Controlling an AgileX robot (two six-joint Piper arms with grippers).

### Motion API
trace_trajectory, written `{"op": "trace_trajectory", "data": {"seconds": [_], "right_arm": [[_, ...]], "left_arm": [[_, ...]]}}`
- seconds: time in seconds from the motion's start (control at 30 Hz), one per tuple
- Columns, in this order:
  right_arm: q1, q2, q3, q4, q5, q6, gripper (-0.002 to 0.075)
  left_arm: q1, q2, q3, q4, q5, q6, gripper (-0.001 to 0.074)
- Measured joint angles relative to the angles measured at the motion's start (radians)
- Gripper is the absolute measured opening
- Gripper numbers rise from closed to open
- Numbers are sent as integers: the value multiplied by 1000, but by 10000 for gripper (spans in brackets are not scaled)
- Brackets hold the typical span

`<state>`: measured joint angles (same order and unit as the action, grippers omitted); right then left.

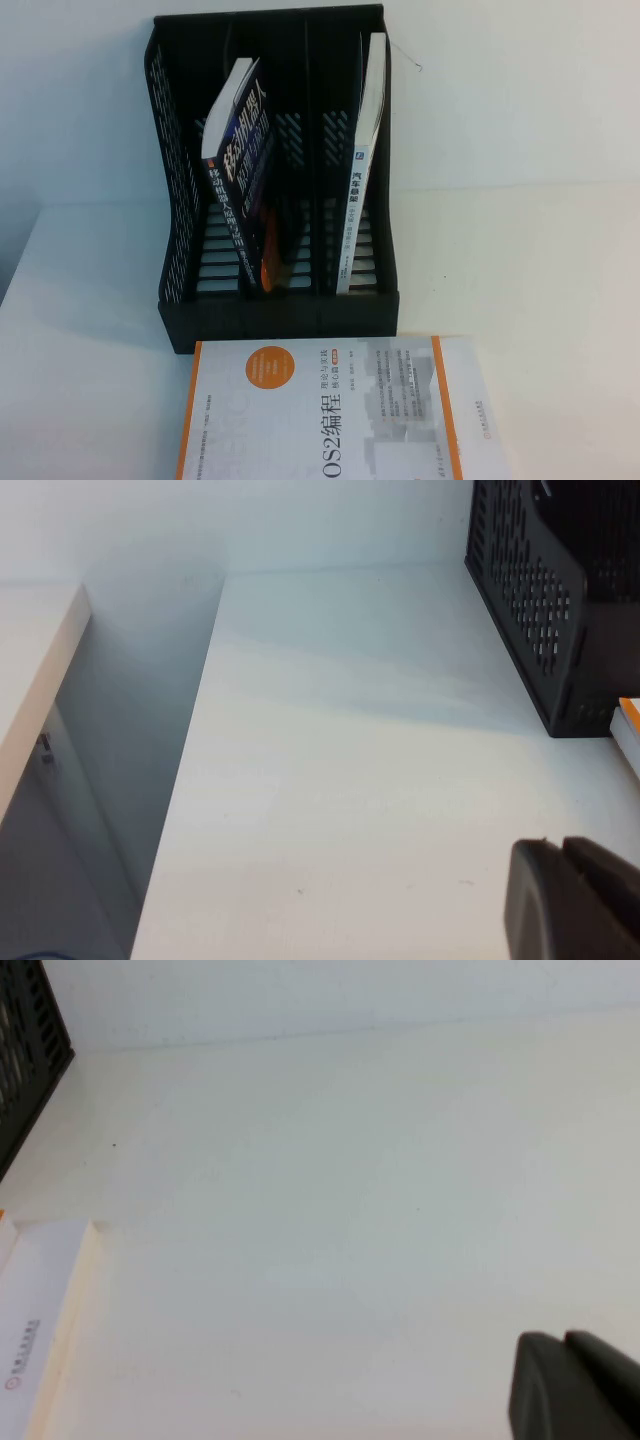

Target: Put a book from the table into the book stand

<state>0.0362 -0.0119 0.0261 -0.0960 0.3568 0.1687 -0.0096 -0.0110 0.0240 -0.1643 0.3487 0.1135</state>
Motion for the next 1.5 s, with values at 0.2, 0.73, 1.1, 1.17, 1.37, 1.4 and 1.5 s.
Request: {"op": "trace_trajectory", "data": {"seconds": [0.2, 0.73, 1.1, 1.17, 1.37, 1.4, 1.5], "right_arm": [[0, 0, 0, 0, 0, 0, -2], [0, 0, 0, 0, -2, 2, -2], [0, 0, 0, 0, -2, 2, -2], [0, 0, 0, 0, -2, 2, -2], [0, 0, 0, 0, -40, 2, -2], [0, 0, 0, 0, -67, 2, -2], [0, 0, 0, 0, -183, 2, -2]], "left_arm": [[0, 0, 0, 0, 0, 0, -3], [0, 0, 0, 13, 0, 0, -3], [0, 0, 0, 31, -2, 0, -3], [0, 0, 0, 31, -2, 0, -3], [0, 0, 0, 33, -24, 0, -3], [0, 0, 0, 33, -43, 0, -3], [0, 0, 0, 33, -129, 0, -3]]}}
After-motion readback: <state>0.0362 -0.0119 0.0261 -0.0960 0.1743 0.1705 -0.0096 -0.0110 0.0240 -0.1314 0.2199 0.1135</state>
